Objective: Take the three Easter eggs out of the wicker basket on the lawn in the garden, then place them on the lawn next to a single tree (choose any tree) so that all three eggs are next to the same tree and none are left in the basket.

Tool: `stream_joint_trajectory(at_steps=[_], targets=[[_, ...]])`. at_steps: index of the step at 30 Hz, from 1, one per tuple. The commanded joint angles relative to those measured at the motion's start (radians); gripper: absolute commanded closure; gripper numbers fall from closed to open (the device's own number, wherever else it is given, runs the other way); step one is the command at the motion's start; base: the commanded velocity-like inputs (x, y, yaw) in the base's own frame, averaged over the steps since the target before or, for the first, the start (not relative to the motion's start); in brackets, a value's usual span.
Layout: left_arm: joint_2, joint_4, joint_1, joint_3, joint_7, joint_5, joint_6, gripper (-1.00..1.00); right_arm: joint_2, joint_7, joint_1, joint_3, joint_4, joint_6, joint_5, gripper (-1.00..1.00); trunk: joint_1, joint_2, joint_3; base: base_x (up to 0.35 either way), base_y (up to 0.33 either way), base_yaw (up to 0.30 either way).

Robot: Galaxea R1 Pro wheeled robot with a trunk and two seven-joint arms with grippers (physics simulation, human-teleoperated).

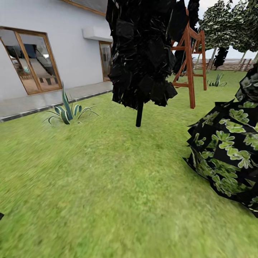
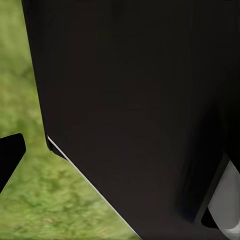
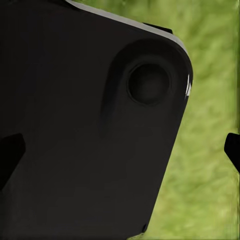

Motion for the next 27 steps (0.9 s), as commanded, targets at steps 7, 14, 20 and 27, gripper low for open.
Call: stream_joint_trajectory(at_steps=[7, 14, 20, 27], targets=[[-0.001, -0.001, 0.0, 0.0, 0.0, 0.001, -0.003, -1.0, 0.0, 0.0, 0.0, 0.005, 0.001, -0.003, 0.001, -1.0, 0.001, 0.0, -0.001, 0.339, 0.076, 0.291], [-0.001, 0.0, 0.0, 0.0, 0.0, 0.001, -0.002, -1.0, 0.0, 0.0, 0.0, 0.005, 0.001, -0.003, 0.001, -1.0, 0.001, 0.0, -0.001, 0.339, 0.076, 0.291], [-0.001, 0.0, 0.0, 0.0, 0.0, 0.001, -0.002, -1.0, 0.0, 0.0, 0.0, 0.005, 0.001, -0.003, -0.001, -1.0, 0.001, 0.0, -0.001, 0.339, 0.076, 0.169], [0.0, 0.0, 0.0, 0.0, 0.0, 0.001, -0.002, -1.0, -0.001, -0.001, 0.0, 0.005, 0.001, -0.003, -0.007, -1.0, 0.001, 0.0, -0.001, 0.339, 0.076, 0.011]])
